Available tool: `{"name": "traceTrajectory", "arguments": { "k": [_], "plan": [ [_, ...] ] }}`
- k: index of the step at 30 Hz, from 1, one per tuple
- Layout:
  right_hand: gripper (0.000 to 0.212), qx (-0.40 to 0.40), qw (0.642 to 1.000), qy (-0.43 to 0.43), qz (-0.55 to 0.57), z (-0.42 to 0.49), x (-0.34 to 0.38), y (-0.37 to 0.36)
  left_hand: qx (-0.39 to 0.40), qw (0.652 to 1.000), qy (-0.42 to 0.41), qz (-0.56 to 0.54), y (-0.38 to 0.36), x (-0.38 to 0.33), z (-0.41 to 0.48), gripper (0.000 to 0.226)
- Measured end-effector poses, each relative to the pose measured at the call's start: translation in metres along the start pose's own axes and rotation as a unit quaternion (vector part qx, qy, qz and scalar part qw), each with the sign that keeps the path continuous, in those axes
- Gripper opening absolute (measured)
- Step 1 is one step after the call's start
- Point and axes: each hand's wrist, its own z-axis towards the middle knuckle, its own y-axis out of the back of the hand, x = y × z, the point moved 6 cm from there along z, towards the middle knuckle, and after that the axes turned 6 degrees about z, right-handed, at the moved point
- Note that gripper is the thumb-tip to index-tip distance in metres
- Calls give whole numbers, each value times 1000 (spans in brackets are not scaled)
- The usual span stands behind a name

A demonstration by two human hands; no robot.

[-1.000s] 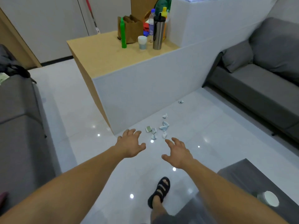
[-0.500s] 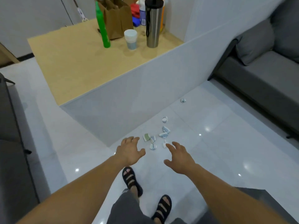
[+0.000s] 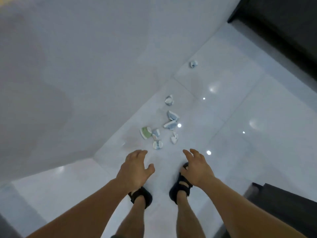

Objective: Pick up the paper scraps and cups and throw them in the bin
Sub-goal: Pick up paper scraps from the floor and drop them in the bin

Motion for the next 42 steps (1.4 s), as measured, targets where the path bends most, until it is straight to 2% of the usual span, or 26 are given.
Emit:
{"name": "traceTrajectory", "arguments": {
  "k": [10, 14, 18, 20, 24, 28, 30, 32, 35, 36, 37, 39, 42],
  "plan": [
    [73, -13, 993, 48, -109, 288, -76, -120, 0, 999, 11, 41, -170, 70, 231, 63],
    [71, -36, 984, 81, -154, 345, -98, -159, -12, 999, 8, 31, -216, 82, 291, 64],
    [56, -68, 981, 122, -134, 363, -108, -182, -14, 1000, 18, 1, -240, 89, 315, 63],
    [47, -81, 984, 132, -83, 361, -108, -187, -20, 1000, 13, -13, -245, 88, 313, 61],
    [43, -70, 984, 126, 107, 328, -87, -183, -46, 996, -15, -80, -242, 73, 293, 64],
    [40, -37, 942, 91, 321, 284, -48, -166, 1, 984, -93, -154, -226, 51, 271, 90],
    [36, -2, 926, 78, 369, 272, -31, -163, 9, 983, -106, -152, -213, 48, 268, 95],
    [35, 24, 919, 87, 385, 264, -17, -162, -3, 984, -105, -145, -200, 50, 267, 86],
    [34, 58, 893, 91, 437, 263, -10, -168, -43, 988, -91, -120, -184, 65, 266, 60],
    [33, 44, 896, 93, 431, 266, -13, -170, -48, 991, -75, -102, -183, 74, 267, 53],
    [34, 10, 916, 99, 388, 272, -17, -170, -47, 994, -55, -82, -183, 86, 267, 49],
    [45, -67, 965, 137, 213, 287, -24, -173, -30, 998, -17, -55, -190, 110, 268, 47],
    [67, -79, 976, 200, -28, 315, -23, -193, -15, 999, 15, -44, -205, 140, 265, 46]
  ]
}}
